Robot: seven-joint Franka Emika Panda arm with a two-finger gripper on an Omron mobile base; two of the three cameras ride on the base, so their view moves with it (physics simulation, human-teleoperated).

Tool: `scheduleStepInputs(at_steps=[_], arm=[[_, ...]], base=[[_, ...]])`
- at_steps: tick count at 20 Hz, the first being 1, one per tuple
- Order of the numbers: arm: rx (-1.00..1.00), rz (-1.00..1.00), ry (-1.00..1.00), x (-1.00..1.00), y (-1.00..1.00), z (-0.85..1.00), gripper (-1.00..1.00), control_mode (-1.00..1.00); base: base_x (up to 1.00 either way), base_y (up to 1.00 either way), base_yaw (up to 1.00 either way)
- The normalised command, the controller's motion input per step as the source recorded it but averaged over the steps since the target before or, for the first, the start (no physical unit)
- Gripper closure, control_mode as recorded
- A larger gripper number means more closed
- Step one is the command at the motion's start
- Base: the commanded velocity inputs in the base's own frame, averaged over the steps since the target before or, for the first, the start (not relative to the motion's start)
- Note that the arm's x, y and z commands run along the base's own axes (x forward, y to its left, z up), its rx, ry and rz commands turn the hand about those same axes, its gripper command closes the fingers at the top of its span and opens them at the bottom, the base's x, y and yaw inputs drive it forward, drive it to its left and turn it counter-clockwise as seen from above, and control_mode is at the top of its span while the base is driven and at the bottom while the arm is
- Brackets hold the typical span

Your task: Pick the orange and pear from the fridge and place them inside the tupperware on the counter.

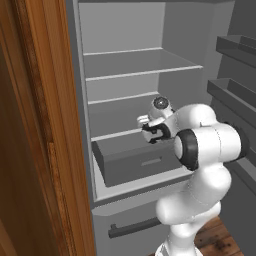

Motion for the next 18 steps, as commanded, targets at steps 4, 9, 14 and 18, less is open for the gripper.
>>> scheduleStepInputs(at_steps=[4,9,14,18], arm=[[0.0,0.1,0.0,-0.99,0.13,1.0,1.0,-1.0],[0.09,0.03,0.17,-1.0,0.0,1.0,1.0,-1.0],[0.13,0.07,0.4,-0.82,0.02,0.97,1.0,-1.0],[0.02,0.09,0.33,-0.9,0.26,0.58,1.0,-1.0]], base=[[0.0,0.0,0.0],[0.0,0.0,0.0],[0.0,0.0,0.0],[0.0,0.0,0.0]])
